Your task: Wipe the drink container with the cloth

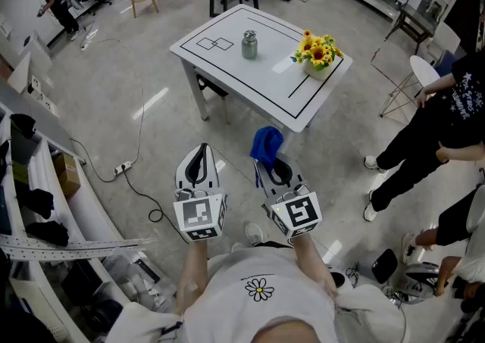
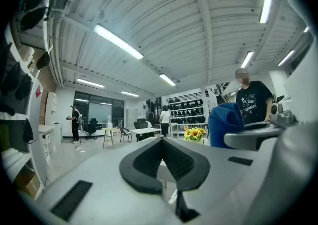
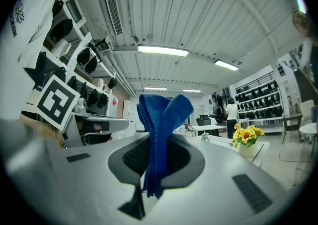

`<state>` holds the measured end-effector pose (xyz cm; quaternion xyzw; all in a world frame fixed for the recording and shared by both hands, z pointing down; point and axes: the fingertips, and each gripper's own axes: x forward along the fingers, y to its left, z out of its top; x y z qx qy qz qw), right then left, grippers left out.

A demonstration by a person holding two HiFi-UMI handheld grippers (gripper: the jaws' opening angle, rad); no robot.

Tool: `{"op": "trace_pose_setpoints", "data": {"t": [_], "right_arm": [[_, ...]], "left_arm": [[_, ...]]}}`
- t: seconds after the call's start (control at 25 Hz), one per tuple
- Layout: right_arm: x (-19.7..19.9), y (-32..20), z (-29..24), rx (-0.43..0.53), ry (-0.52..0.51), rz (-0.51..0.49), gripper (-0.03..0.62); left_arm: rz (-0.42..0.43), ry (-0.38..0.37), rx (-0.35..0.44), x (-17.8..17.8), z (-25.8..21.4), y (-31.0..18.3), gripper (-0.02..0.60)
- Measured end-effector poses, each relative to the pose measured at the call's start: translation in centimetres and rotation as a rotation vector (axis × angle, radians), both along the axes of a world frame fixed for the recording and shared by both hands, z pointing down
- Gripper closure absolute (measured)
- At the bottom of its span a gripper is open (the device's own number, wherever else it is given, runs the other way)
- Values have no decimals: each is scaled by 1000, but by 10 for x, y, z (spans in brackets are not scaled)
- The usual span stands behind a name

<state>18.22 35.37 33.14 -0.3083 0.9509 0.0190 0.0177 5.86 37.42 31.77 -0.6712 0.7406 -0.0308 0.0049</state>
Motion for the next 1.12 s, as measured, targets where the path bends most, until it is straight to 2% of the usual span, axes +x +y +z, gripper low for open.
{"op": "trace_pose_setpoints", "data": {"t": [0.16, 0.48, 0.76, 0.96, 1.12], "right_arm": [[2, -5, 3, -14, -5, -5, 553], [9, -25, 17, -56, -24, -8, 553], [9, -56, 24, -19, 5, -31, 553], [-2, -89, 24, -26, -11, -15, 553], [-14, -126, 27, -20, -16, 13, 553]], "left_arm": [[-6, -16, -11, 2, 2, -4, 583], [-9, 17, -35, 4, 18, -23, 583], [-25, 28, -18, 3, 22, -48, 583], [-26, 39, -11, -9, 23, -73, 583], [-9, 35, 0, -28, 26, -113, 583]]}}
